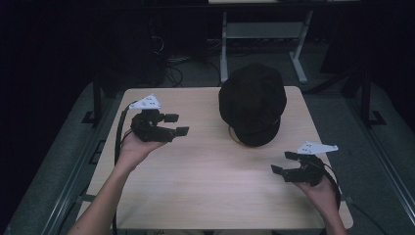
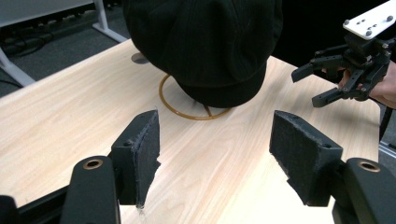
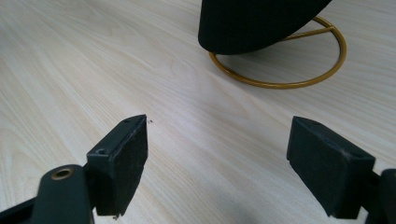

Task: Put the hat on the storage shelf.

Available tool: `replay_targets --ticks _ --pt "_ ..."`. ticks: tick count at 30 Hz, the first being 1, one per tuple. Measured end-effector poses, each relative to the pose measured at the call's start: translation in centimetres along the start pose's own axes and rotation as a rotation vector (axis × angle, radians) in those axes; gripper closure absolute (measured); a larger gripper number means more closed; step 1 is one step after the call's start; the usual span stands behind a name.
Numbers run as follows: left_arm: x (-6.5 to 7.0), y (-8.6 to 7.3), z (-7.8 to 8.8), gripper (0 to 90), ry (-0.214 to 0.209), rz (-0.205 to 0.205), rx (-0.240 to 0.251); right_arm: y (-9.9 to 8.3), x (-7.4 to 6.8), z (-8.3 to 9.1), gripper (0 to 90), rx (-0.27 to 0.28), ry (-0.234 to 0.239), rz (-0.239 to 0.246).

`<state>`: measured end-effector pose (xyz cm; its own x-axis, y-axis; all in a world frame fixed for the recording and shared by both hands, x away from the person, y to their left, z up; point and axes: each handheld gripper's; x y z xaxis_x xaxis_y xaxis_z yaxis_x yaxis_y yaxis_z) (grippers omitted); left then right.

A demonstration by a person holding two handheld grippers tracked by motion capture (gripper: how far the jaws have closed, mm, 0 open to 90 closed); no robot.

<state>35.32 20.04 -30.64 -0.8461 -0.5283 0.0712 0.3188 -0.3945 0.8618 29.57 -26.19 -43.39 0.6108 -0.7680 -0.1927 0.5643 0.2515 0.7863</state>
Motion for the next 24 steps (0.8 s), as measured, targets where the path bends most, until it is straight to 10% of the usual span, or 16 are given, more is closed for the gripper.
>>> replay_targets --ticks 24 --pt "0.7 -5.2 0.9 31.3 0.057 0.012 -0.016 -0.4 -0.1 -0.5 20.5 -0.034 0.005 0.007"
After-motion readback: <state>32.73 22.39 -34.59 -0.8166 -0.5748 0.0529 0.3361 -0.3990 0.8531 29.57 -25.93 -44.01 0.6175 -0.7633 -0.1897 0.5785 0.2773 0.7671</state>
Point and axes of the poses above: each handheld gripper's, and its own axes: z roughly backward along the jaws, y roughly out of its top, x roughly to its right, and after that the axes turned 4 degrees about -z, right-handed
